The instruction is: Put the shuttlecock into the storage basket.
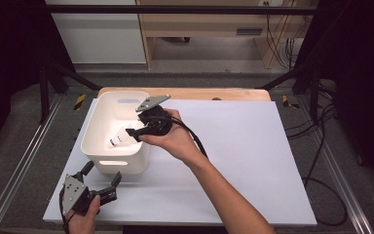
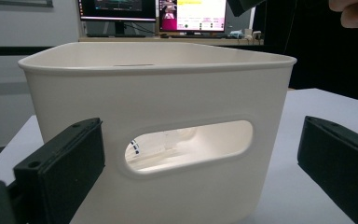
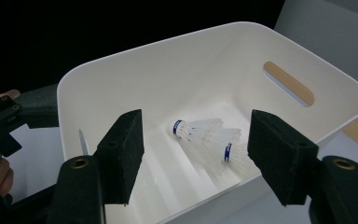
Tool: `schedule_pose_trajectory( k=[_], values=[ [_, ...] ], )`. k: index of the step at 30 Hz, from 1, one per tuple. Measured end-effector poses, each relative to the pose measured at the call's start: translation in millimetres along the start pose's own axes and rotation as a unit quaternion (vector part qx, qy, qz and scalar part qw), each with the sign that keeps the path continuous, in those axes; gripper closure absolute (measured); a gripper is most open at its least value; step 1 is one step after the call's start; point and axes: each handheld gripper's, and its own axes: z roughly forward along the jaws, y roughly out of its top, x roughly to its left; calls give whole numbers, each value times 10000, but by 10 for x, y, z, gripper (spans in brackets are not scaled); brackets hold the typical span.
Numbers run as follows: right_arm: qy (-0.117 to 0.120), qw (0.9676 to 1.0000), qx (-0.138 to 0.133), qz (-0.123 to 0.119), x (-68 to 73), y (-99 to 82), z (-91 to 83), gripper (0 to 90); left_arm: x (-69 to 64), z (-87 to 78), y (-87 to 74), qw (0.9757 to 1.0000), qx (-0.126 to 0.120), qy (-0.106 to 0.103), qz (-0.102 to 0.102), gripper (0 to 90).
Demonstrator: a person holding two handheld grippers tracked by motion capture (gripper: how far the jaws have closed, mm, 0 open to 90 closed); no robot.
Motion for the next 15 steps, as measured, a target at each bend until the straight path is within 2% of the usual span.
schedule_pose_trajectory(
  k=[15],
  values=[
    [-225,9997,0,38,-20,-58,-37,251,-1,0,0,10000,5,-5,7,6]
  ],
)
